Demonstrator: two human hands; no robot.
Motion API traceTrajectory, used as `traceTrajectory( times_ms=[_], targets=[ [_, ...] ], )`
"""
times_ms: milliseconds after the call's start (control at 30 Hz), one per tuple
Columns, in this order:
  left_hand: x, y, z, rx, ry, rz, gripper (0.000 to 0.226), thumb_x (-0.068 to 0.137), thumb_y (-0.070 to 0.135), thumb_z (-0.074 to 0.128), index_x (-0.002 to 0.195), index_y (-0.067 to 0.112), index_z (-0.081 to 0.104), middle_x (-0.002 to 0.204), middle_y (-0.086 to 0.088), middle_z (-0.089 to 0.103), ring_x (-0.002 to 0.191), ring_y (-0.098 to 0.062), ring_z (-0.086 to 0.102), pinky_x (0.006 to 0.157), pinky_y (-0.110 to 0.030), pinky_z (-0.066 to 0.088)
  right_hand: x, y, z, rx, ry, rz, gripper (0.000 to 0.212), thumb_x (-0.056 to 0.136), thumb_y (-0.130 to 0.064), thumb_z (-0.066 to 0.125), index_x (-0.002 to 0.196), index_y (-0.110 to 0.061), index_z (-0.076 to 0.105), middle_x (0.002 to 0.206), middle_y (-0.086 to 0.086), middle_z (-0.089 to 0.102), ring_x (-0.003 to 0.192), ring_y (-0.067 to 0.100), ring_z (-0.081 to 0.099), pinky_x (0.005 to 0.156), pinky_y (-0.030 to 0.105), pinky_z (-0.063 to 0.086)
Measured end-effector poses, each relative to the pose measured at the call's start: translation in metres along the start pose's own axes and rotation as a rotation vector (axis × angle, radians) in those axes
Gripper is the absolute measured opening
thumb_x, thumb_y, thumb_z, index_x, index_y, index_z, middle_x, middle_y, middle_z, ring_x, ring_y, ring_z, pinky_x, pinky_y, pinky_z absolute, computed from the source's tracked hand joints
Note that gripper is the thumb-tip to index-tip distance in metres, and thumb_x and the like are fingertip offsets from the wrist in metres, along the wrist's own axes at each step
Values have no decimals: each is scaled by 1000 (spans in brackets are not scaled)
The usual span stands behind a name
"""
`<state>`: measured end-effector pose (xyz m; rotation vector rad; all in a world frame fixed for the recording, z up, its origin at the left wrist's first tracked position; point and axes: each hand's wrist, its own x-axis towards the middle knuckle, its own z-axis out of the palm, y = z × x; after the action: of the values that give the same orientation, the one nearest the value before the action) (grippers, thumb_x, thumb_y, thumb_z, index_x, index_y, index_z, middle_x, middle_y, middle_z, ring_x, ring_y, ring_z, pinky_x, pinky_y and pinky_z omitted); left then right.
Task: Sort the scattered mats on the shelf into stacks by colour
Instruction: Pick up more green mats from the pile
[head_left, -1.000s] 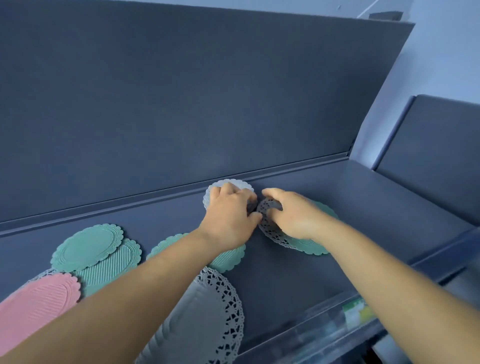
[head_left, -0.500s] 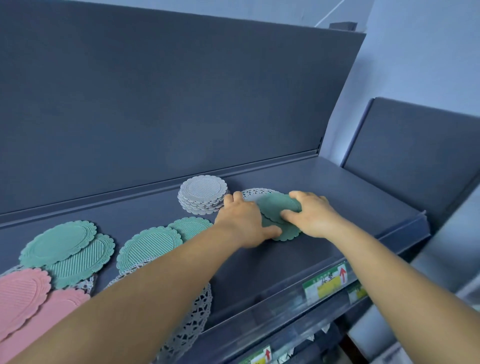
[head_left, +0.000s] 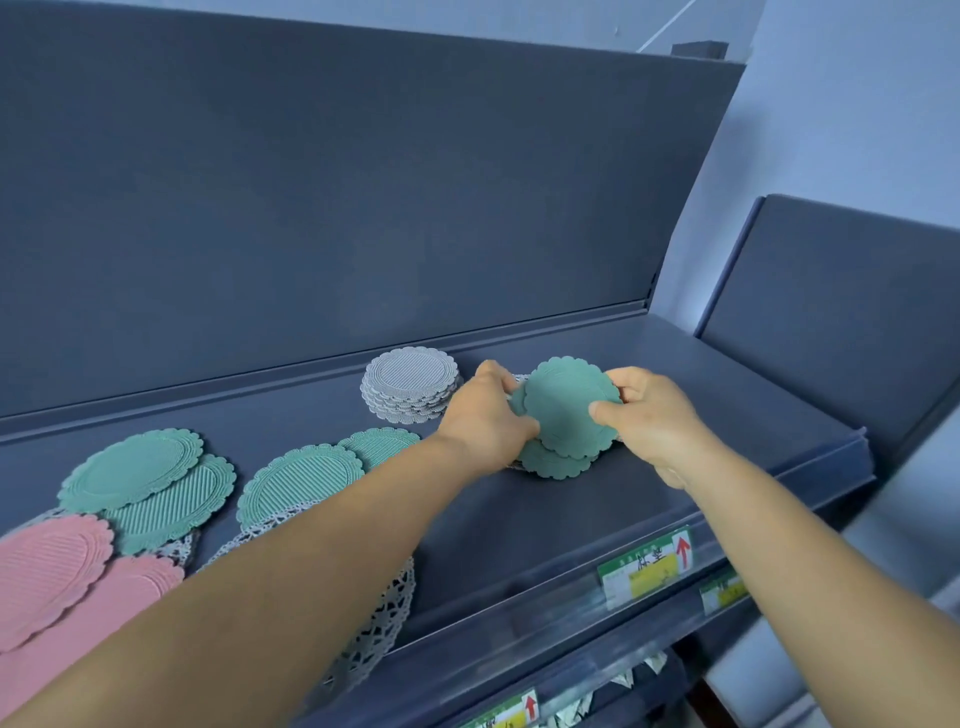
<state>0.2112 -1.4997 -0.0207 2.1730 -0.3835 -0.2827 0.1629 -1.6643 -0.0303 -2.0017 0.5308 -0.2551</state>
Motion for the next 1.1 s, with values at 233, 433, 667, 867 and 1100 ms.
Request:
traceTrajectory(
  times_ms=[233,433,667,867,1100],
  targets=[
    [-12,0,-34,-388,45,-84,20,96,11,45,83,15,60,90,-11,65,79,-26,61,82,-39,56,-2,-19,15,212,-64,-32,17,92,-6,52,98,-19,62,100,3,70,80,20,58,63,26,45],
    [-32,-20,-78,-489,114,-100,11,93,14,57,102,8,58,101,-12,68,82,-26,69,75,-36,61,-19,-55,60,269,-214,-103,13,88,-7,58,91,-19,61,97,4,71,75,19,60,65,29,47],
    [-63,-67,-138,-399,297,-143,8,91,4,55,95,10,55,95,-12,65,76,-31,66,72,-47,60,-41,-84,126,-8,-345,-193,36,90,-19,59,125,-23,56,100,-7,65,85,13,62,83,30,54],
    [-88,-99,-175,-457,370,-184,19,91,-2,52,111,1,53,80,-8,60,63,-22,63,54,-34,61,-56,-89,153,-476,-451,-271,70,80,-34,69,142,-32,39,145,-6,45,114,18,55,88,27,46],
    [-98,-114,-187,-470,360,-194,11,93,2,54,104,3,54,79,-5,60,57,-17,62,49,-25,58,-67,-100,173,-595,-408,-357,61,75,-33,74,133,-30,53,121,-9,56,122,16,46,91,26,41]
  ],
)
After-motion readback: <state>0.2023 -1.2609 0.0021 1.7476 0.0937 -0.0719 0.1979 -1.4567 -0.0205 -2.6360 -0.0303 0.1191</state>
